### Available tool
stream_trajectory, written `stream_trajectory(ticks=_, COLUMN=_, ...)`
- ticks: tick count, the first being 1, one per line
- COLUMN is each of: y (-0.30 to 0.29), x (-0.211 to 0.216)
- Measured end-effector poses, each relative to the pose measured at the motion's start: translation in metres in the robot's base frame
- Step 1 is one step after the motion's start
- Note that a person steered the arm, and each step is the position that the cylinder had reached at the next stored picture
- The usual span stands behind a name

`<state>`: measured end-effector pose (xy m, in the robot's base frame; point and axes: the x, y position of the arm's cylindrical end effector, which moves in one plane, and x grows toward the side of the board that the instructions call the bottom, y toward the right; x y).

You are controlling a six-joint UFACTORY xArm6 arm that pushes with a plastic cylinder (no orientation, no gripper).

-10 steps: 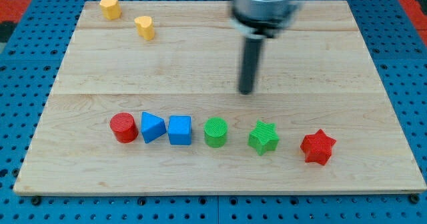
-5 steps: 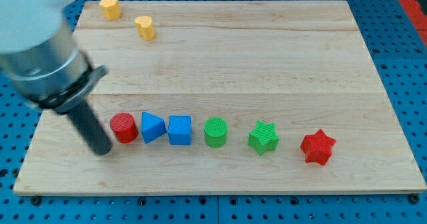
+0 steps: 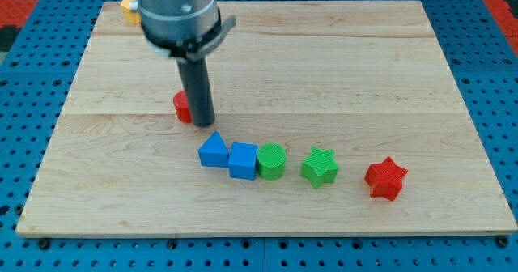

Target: Slide the red circle to the bottom right of the yellow heart

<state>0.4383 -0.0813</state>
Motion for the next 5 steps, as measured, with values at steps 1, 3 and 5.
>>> stream_trajectory(ticks=1, y=0.003, x=-0.010)
stream_trajectory(ticks=3, y=-0.051, x=-0.022)
stream_trajectory(ticks=5, y=-0.008, x=-0.003)
